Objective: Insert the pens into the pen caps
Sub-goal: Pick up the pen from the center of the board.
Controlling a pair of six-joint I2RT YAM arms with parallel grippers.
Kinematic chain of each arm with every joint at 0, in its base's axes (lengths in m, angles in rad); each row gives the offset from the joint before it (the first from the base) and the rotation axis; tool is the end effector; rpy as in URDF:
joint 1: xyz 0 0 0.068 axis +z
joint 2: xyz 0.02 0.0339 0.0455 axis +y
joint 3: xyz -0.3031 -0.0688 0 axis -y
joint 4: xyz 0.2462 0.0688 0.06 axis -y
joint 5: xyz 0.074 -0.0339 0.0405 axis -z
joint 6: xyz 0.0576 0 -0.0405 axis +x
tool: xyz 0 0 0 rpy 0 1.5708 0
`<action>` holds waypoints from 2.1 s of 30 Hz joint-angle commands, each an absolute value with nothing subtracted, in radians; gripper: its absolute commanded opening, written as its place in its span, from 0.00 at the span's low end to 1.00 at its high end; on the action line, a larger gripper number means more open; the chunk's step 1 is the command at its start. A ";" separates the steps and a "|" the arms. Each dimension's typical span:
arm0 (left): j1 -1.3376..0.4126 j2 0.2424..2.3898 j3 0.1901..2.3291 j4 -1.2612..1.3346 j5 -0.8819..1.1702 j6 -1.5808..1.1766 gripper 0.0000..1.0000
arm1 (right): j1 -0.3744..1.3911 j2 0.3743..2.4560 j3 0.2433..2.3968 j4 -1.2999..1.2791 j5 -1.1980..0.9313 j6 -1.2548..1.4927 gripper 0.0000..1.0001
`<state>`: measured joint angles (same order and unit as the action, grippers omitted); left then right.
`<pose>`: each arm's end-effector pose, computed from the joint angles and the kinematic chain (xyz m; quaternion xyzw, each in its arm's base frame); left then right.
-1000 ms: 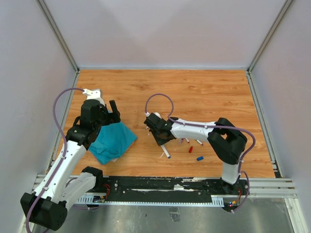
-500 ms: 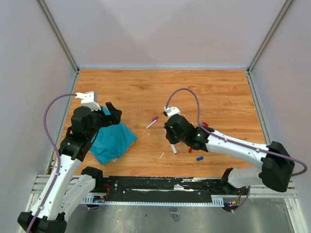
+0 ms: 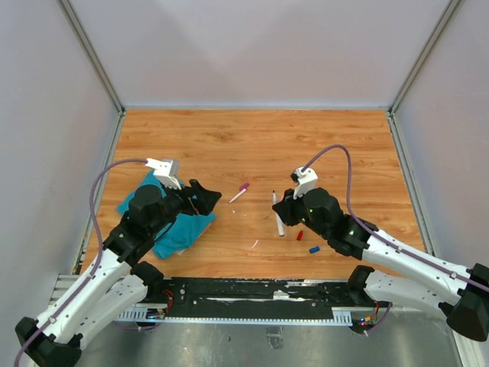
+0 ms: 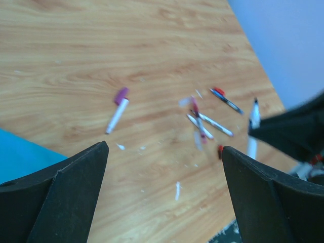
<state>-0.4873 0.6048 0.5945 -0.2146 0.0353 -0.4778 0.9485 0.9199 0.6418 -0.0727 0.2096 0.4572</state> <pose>0.1278 -0.0700 0.3140 0.0147 0.7818 -0.3014 0.5456 0.1333 0.1652 0.2999 -0.1401 0.8053 0.3028 0.4901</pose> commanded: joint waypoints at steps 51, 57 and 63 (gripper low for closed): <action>-1.020 1.040 0.529 0.454 0.075 -0.546 0.27 | 0.818 0.853 0.336 0.757 -0.128 0.933 0.01; -1.019 1.017 0.526 0.402 0.024 -0.540 0.01 | 0.819 0.865 0.337 0.760 -0.126 0.918 0.02; -1.020 1.005 0.547 0.308 -0.023 -0.511 0.00 | 0.818 0.850 0.343 0.709 -0.115 0.878 0.31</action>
<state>-1.0119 1.0271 0.5060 0.3683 0.0292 -0.5541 0.8272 0.8692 0.3340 0.7113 -0.1131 0.9115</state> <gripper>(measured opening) 0.168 0.235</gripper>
